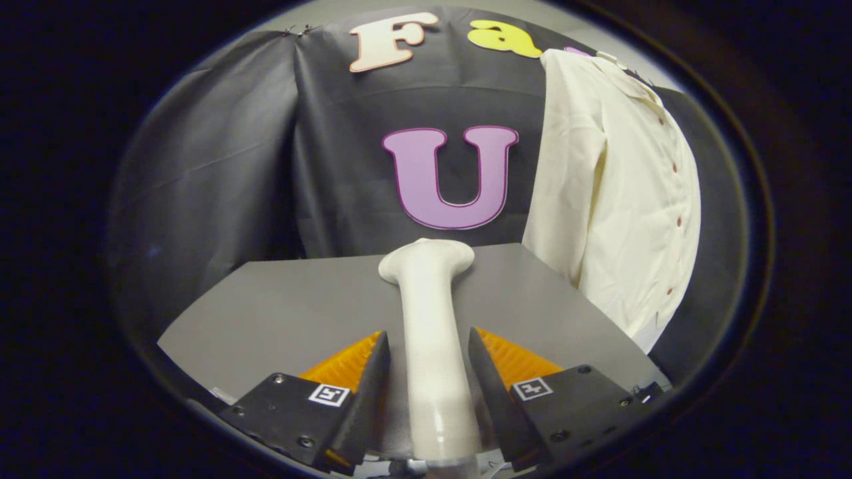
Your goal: Iron the clothes twice with a garment steamer, once on the left side and once on the right side.
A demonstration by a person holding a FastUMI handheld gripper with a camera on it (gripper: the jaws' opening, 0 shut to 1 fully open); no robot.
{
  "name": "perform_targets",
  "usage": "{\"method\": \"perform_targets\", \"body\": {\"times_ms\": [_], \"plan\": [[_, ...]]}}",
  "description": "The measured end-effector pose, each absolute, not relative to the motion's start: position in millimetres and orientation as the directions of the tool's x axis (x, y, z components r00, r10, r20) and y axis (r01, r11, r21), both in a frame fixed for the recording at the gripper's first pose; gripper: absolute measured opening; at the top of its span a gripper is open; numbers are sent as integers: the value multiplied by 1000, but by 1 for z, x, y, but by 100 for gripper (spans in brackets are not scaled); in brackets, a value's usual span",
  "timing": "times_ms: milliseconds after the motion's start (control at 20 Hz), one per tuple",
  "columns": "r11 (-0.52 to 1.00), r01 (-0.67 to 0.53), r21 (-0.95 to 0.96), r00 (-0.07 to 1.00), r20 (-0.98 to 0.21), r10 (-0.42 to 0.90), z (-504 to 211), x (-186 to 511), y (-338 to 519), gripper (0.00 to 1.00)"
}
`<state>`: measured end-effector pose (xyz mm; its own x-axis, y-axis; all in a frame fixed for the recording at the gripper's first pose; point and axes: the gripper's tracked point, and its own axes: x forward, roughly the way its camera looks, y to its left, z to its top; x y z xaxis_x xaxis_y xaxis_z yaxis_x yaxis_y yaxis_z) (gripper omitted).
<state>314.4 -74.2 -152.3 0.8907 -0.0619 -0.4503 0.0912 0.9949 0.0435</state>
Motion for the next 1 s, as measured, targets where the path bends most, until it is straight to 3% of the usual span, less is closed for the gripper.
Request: {"method": "perform_targets", "body": {"times_ms": [250,350,750,1000], "plan": [[991,117,59,892,-446,-79,-156,312,-84,46],[981,155,119,920,-380,-100,-144,313,-89,39],[969,109,222,982,-177,-70,-87,273,-123,35],[984,78,158,994,-82,-66,-56,240,-153,35]]}}
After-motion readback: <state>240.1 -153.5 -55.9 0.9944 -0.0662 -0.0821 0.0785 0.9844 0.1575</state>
